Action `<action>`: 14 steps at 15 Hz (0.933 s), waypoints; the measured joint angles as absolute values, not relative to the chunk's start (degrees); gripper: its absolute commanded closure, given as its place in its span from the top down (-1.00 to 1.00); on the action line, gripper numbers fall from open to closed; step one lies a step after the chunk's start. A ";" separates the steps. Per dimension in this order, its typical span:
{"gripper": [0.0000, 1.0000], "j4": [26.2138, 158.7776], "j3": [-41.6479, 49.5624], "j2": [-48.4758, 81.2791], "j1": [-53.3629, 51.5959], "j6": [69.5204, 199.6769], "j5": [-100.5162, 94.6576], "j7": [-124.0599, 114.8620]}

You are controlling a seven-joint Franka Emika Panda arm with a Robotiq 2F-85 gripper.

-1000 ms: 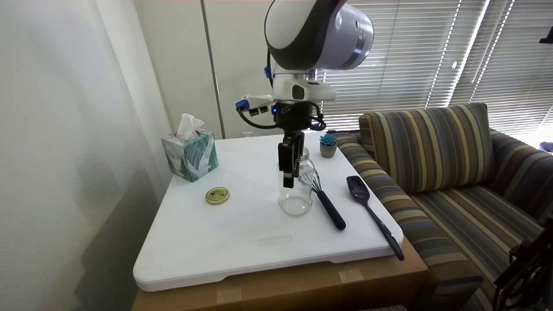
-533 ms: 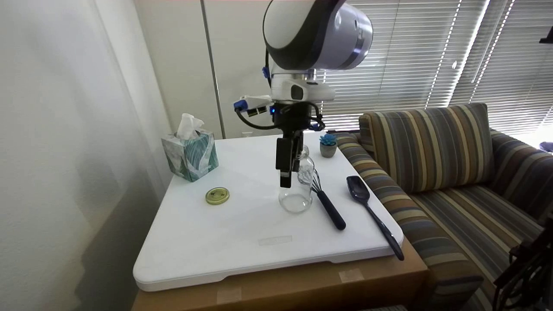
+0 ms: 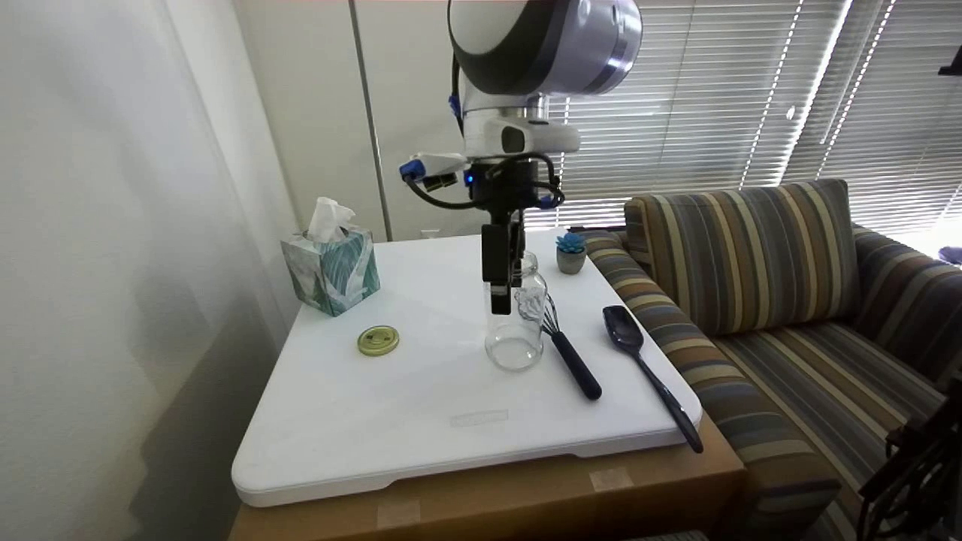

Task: Remove the spoon from the jar and put it on the table, move the grey object backwards, put the whisk beside the spoon, and then move the glass jar forward

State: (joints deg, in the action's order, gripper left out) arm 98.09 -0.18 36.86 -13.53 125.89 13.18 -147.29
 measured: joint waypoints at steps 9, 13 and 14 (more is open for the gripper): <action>1.00 96.89 0.71 31.52 -13.81 124.42 7.82 -148.98; 1.00 93.23 1.78 30.34 -13.68 116.86 6.80 -148.98; 1.00 91.77 2.20 30.39 -13.65 113.90 6.76 -148.98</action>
State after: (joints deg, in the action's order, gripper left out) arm 91.77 2.20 30.39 -13.65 113.90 6.76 -148.98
